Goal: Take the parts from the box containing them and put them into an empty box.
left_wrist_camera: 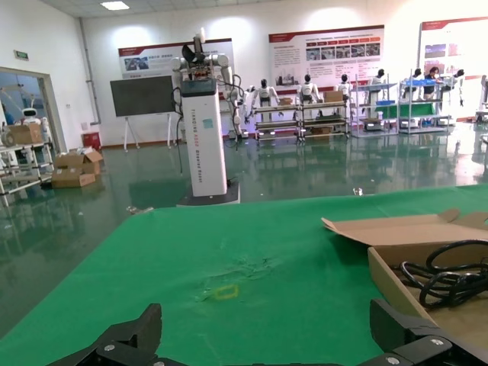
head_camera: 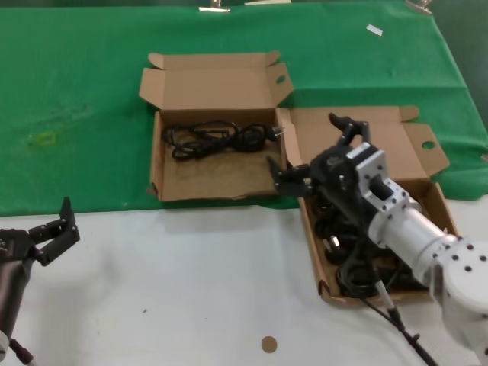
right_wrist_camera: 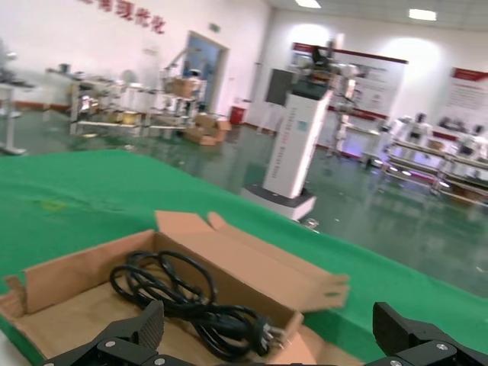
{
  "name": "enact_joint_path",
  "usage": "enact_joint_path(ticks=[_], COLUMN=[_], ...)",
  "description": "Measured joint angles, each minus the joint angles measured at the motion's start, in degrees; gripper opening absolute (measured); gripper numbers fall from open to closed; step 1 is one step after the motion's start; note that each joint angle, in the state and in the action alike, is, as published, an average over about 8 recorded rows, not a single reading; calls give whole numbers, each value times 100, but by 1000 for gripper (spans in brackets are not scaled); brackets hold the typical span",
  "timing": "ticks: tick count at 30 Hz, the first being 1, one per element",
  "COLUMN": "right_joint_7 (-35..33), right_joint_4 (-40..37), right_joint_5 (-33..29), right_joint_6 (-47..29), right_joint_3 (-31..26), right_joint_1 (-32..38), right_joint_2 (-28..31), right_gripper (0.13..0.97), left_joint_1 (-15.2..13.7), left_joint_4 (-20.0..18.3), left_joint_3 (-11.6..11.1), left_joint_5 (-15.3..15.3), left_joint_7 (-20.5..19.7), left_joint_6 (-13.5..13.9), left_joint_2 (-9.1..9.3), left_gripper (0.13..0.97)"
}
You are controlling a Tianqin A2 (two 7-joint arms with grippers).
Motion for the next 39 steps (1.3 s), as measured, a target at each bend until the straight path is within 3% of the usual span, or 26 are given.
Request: enact_joint_path(ticks=[5,20,39], right_joint_7=[67,254,271], right_joint_4=[337,1274,1355], right_joint_5=[218,825,878], right_joint_6=[303,1145,1218], right_joint_3=[210,795,846], right_joint_1=[-448,-1691,-1799], right_joint_2=[22,82,87], right_gripper=[966,966,966], left_joint_1=[0,0,0], left_joint_4=[0,0,0], left_joint_3=[0,0,0], left_joint_5=[0,0,0], left_joint_7=[0,0,0], left_joint_6=[0,0,0], left_joint_2=[0,0,0], left_gripper=[948,966,966])
